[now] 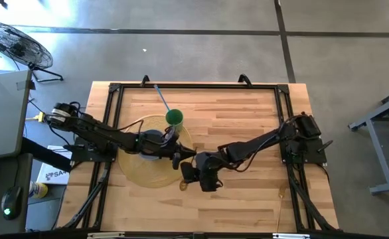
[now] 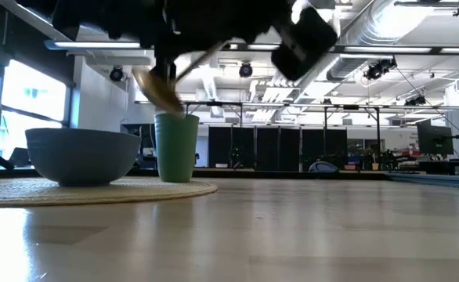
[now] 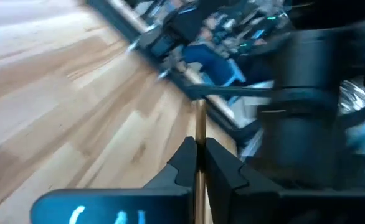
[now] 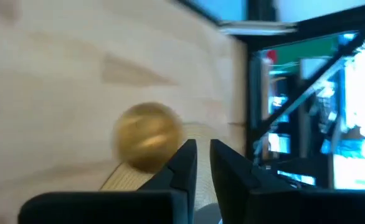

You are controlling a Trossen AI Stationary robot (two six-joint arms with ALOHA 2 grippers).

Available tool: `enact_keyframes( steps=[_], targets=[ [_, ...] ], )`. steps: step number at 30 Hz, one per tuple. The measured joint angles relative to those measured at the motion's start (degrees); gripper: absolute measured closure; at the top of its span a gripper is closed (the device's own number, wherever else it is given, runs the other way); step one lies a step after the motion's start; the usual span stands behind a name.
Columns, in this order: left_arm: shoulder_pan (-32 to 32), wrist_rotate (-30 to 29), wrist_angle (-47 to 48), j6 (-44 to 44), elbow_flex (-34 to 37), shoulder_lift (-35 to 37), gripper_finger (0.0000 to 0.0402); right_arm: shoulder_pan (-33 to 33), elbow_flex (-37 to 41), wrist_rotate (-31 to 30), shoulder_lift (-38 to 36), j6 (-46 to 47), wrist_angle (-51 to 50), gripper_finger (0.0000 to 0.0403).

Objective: Pick & Place Utensil
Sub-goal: Put the gold spoon into the blue bowl on the brown mat

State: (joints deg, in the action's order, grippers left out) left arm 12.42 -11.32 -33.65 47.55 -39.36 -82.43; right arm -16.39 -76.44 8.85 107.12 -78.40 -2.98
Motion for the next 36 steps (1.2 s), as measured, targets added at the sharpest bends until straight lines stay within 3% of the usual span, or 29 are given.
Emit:
enact_keyframes(
  steps=[3, 8, 15, 19, 24, 31, 36],
  targets=[
    [-0.08, 0.41, 1.18, 0.14, 0.05, 0.33, 0.0394, -0.85, -0.05, -3.32, -0.08, 5.39, 2.58, 0.0353],
    [-0.02, 3.21, 4.89, 0.21, 0.03, 3.24, 0.0398, -2.0, -0.04, -15.2, -0.08, 8.09, 3.05, 0.0334],
    [-0.02, -1.46, 21.5, -2.18, 0.05, 16.06, 0.0398, -3.96, -0.01, -23.56, -0.08, 17.16, 1.52, 0.0338],
    [0.48, -7.08, 31.3, -3.47, 0.03, 25.69, 0.0398, -3.98, -0.01, -24.05, -0.08, 21.68, 1.48, 0.0345],
    [2.42, -18.96, 41.28, -3.81, 1.86, 36.58, 0.0398, -3.1, -0.01, -23.77, -0.08, 26.5, 0.64, 0.0355],
    [2.98, -31.44, 42.54, -3.7, 9.52, 49.07, 0.0398, -1.27, -0.01, -21.95, -0.08, 33.38, -1.52, 0.0368],
    [2.98, -39.0, 42.83, 1.3, 16.33, 54.22, 0.0398, -0.54, -0.01, -21.95, -0.08, 38.04, -3.05, 0.0375]
  ],
)
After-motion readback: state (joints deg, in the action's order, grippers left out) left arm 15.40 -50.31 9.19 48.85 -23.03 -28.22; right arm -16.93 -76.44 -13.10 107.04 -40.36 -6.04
